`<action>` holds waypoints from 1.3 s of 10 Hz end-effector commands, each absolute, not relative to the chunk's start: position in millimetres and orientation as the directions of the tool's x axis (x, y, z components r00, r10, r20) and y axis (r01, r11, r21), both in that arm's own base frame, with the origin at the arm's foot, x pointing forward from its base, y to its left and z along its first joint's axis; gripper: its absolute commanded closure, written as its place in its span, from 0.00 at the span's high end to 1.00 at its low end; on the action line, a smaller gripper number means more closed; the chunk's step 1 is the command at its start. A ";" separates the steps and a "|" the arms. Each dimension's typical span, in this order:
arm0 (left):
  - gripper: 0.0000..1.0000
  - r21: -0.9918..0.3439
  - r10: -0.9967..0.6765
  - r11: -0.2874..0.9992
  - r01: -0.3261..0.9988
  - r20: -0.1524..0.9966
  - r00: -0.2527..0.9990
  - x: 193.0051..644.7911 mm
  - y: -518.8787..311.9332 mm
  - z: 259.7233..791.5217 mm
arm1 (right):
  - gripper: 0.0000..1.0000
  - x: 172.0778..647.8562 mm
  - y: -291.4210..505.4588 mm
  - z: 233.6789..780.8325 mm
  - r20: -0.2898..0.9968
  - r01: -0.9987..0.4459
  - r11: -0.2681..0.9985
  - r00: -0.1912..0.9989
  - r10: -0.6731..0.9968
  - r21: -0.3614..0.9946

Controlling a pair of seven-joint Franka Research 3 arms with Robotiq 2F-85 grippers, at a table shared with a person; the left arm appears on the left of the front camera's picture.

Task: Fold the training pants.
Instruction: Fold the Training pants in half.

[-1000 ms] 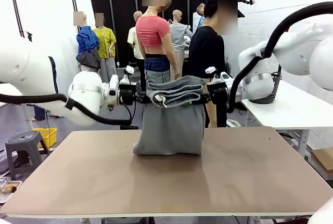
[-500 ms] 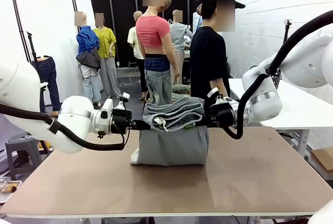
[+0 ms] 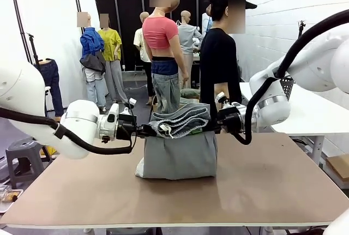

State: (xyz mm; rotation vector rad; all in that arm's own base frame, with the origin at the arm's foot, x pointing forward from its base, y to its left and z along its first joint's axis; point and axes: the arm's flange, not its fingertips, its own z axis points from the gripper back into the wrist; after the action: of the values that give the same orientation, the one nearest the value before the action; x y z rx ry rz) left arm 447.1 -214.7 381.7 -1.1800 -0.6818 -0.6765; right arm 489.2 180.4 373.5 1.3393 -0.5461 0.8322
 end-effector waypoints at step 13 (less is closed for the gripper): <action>0.00 -0.823 -0.067 0.428 0.374 0.383 0.921 522.3 -228.8 377.0 | 0.00 562.3 195.1 361.5 0.432 -0.426 0.251 0.901 0.034 0.869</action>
State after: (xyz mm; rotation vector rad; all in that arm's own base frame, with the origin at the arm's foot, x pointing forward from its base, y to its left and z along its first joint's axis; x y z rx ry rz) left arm 509.1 -227.4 377.8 -1.1255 -0.3757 -0.3260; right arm 544.8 191.8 357.6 1.2904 -0.3503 0.4111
